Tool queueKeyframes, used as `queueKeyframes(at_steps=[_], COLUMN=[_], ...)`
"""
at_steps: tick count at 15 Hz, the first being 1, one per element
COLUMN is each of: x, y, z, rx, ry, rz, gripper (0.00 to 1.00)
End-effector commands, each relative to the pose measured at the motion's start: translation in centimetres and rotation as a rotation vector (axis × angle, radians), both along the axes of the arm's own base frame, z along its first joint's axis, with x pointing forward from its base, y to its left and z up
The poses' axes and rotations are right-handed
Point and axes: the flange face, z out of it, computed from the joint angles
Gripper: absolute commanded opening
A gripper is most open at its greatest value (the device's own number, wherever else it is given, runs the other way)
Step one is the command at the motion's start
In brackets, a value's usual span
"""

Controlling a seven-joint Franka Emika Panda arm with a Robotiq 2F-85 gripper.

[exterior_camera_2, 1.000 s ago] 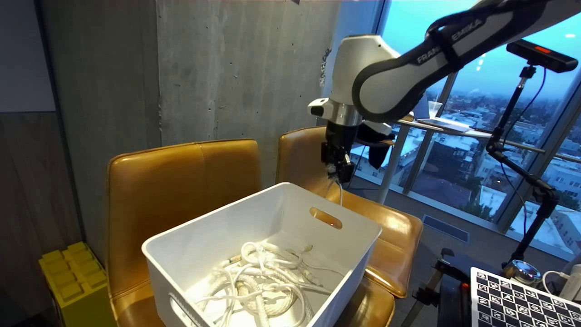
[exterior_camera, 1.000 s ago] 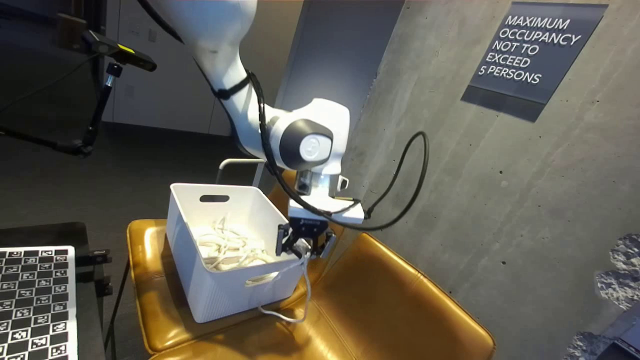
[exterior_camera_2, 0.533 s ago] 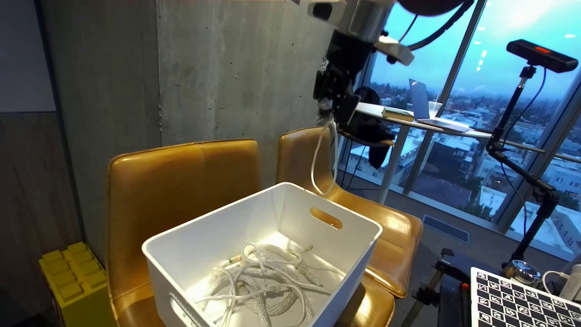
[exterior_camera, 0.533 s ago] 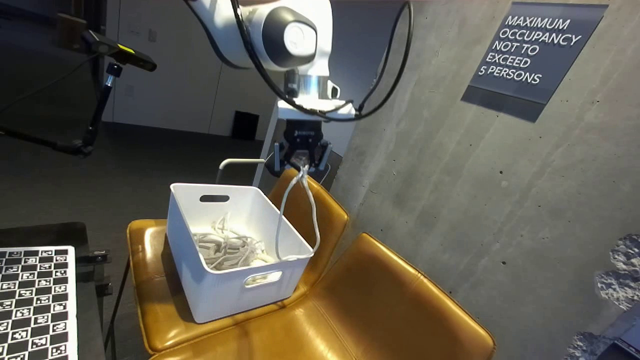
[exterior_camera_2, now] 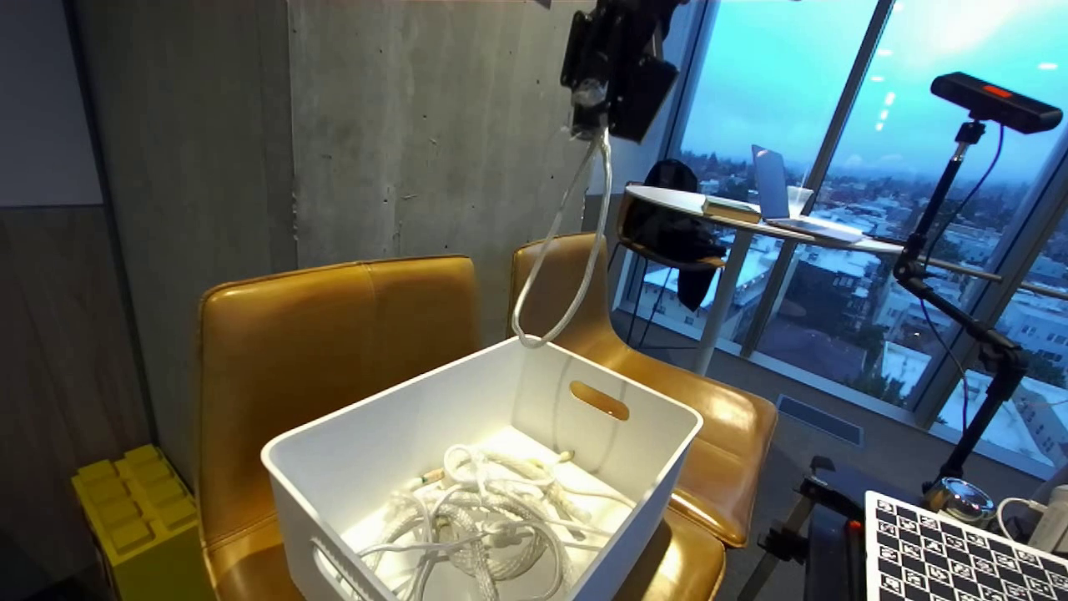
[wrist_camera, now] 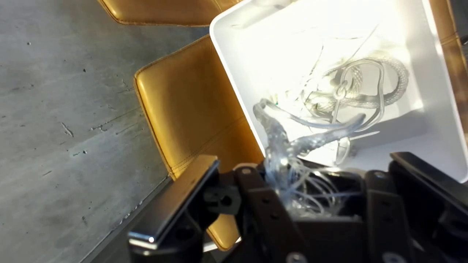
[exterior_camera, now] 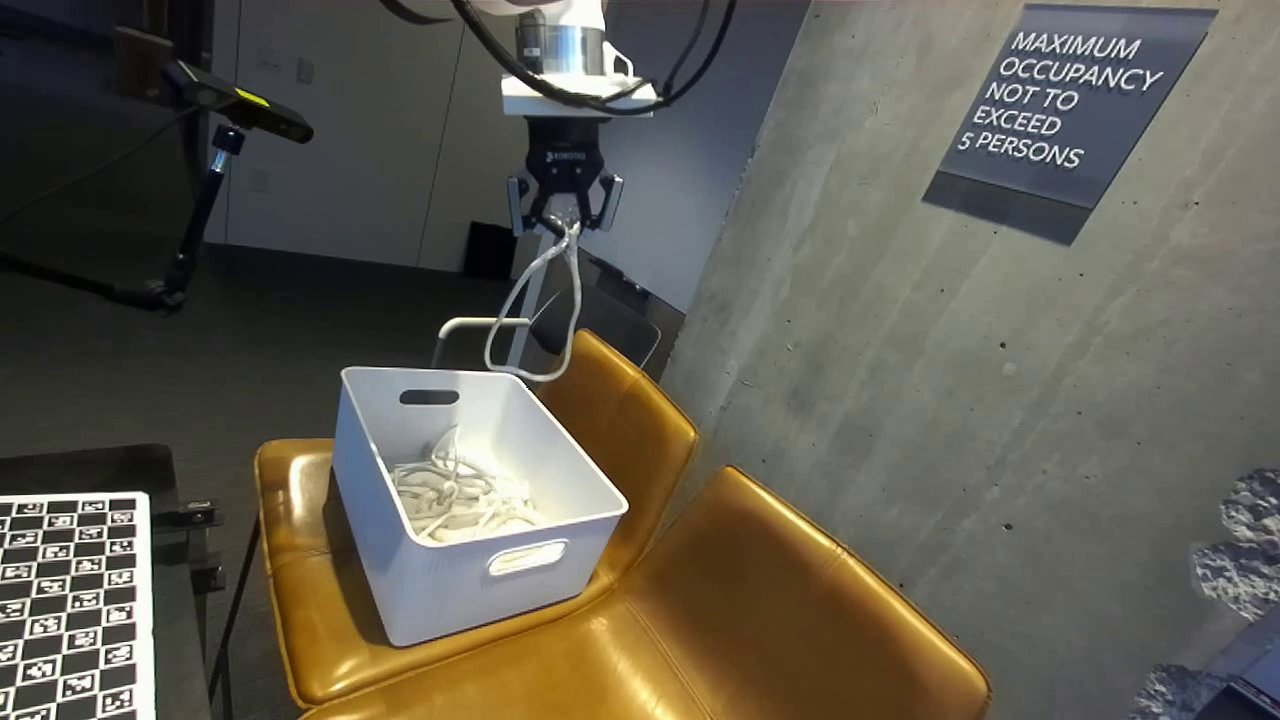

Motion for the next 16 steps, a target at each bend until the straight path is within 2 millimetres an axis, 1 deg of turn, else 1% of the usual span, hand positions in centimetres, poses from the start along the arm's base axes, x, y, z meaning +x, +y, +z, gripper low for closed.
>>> queueKeyframes(at_steps=[1,2,4,7,9,12,14,15,16], x=[0.9,1.0,0.8,0.6,0.2,-0.3,-0.7,-0.1,-0.1], y=[-0.1,-0.1,0.3,0.7,0.5,-0.3,-0.7,-0.2,-0.4], z=[-3.1,-3.8,-4.8,-6.0,-6.7,-8.2,-8.8,-8.8,-9.1], rx=[0.024,0.041,0.060,0.087,0.100,0.107,0.127,0.099,0.104], ry=[0.033,0.044,0.055,0.074,0.089,0.118,0.112,0.132,0.129], rz=[0.004,0.006,0.026,0.038,0.040,0.026,-0.033,-0.004,-0.013], gripper=[0.11,0.26,0.40,0.62,0.75,0.98,1.00,0.95,1.00])
